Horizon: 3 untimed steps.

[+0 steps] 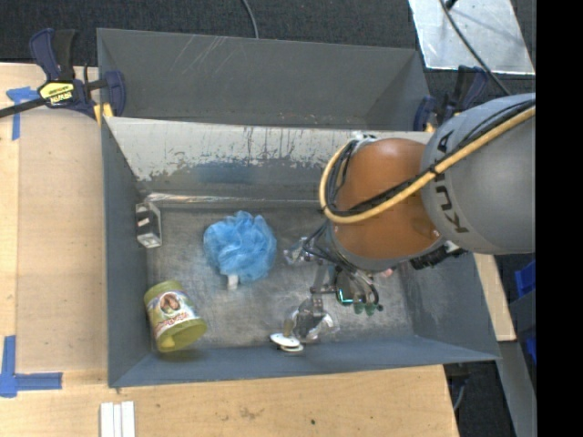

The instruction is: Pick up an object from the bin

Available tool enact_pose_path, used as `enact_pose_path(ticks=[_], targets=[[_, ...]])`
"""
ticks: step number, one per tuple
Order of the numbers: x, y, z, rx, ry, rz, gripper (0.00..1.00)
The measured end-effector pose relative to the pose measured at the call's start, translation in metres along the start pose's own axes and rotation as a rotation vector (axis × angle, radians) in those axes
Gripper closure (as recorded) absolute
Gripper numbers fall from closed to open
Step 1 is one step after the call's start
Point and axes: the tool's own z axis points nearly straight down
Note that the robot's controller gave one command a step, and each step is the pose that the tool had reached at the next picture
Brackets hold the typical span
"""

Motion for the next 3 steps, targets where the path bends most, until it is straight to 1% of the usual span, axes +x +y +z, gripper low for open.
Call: enact_pose_path(ticks=[1,2,3], targets=[[-0.002,0.000,-0.003,-0.001,-0.007,0.001,0.00],[-0.001,-0.020,0.011,-0.001,-0.012,-0.114,0.00],[-0.001,-0.016,0.053,0.000,-0.016,-0.385,1.00]])
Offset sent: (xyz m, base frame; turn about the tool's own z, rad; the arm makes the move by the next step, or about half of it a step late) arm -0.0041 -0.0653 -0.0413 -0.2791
